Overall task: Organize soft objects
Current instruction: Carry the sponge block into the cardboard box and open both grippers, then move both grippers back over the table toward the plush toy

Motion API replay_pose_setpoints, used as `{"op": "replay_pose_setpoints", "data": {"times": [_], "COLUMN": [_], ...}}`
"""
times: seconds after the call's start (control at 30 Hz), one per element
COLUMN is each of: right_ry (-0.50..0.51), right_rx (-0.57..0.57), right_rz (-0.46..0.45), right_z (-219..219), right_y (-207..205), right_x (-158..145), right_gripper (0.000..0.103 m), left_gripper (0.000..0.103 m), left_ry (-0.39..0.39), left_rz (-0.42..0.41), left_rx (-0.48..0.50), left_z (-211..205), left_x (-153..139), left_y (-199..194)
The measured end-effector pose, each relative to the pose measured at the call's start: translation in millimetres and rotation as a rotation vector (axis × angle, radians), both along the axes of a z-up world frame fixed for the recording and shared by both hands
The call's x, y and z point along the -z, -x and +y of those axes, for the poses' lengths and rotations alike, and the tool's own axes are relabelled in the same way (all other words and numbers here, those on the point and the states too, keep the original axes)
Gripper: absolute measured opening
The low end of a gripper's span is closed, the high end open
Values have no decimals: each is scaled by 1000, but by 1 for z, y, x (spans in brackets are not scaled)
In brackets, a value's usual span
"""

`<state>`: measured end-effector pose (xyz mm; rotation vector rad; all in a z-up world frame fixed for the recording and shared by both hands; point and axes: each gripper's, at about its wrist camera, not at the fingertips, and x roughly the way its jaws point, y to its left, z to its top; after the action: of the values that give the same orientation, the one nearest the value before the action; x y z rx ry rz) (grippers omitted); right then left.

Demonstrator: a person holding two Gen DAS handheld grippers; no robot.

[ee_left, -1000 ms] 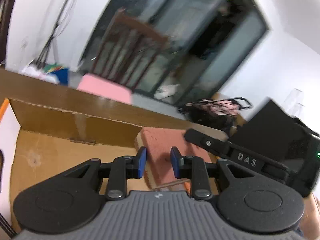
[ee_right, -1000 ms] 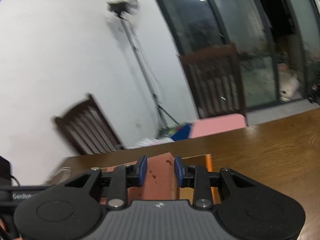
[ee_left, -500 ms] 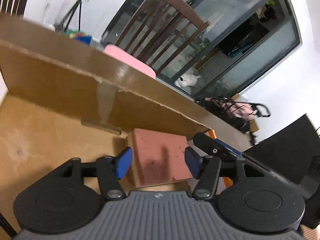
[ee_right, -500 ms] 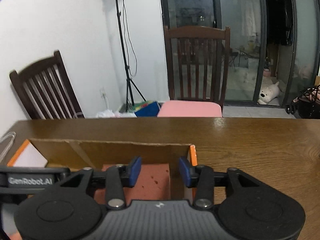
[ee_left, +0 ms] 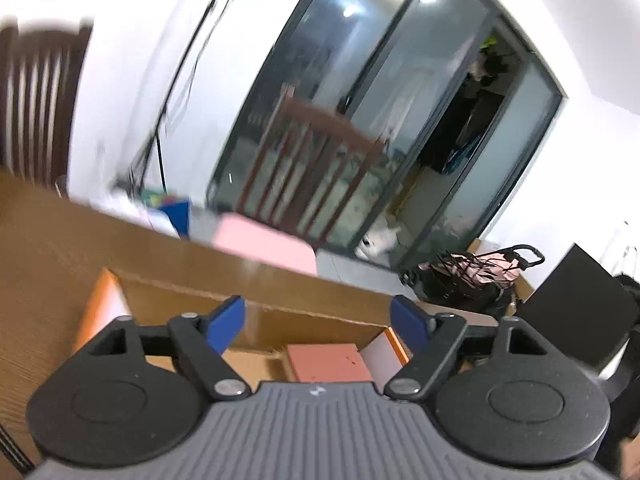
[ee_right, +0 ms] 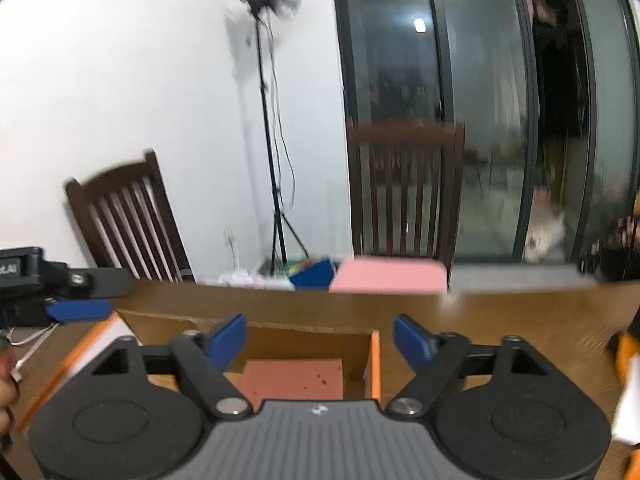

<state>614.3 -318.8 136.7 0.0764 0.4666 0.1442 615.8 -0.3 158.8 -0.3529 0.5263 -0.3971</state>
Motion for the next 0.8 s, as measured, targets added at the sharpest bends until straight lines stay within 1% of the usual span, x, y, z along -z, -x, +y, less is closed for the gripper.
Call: {"op": "replay_pose_setpoints", "data": {"times": [0.07,0.1,0.17,0.2,0.23,0.27,0.37,0.43,0.47,0.5,0.57,0.73,0.8], "right_ry": [21,29,34,36,37,39,64,82,93,104,115,140,132], "right_rx": [-5,-6,-10,-13,-17,-20,-34,-44,-49,-46,-40,-78,-92], "right_rz": [-51,-75,-110,-128,-141,-152,-176,-194,-206,-212,-211,-213,-199], "right_z": [-4,-6,-10,-12,-13,-14,-13,-11,-9,-6,0,19,27], "right_y": [29,46,78,97,114,131,186,220,236,253,282,356,379], "right_x": [-20,-31,-46,-53,-58,-61,-61,-56,-50,-43,-27,16,27], "right_gripper": [86,88,89,92,95,101,102,103,103,103,103,103,103], "left_gripper": [86,88,91,95,97,98,102,103,103,103,103,103,103], "left_ry": [-58,-91,-146,-180,-214,-245,-314,-360,-372,-387,-386,-387,-366], "left_rz": [-67,-91,-143,-174,-196,-224,-299,-344,-353,-350,-336,-313,-269], "left_rx": [-10,-13,-21,-22,-28,-35,-54,-74,-83,-103,-127,-226,-245], "left_z": [7,6,2,3,1,0,-5,-5,-4,-4,-4,7,12], "left_x": [-20,-28,-41,-46,-49,-50,-47,-38,-31,-22,-8,33,53], "left_y": [37,54,90,112,132,152,208,248,259,278,304,377,401]}}
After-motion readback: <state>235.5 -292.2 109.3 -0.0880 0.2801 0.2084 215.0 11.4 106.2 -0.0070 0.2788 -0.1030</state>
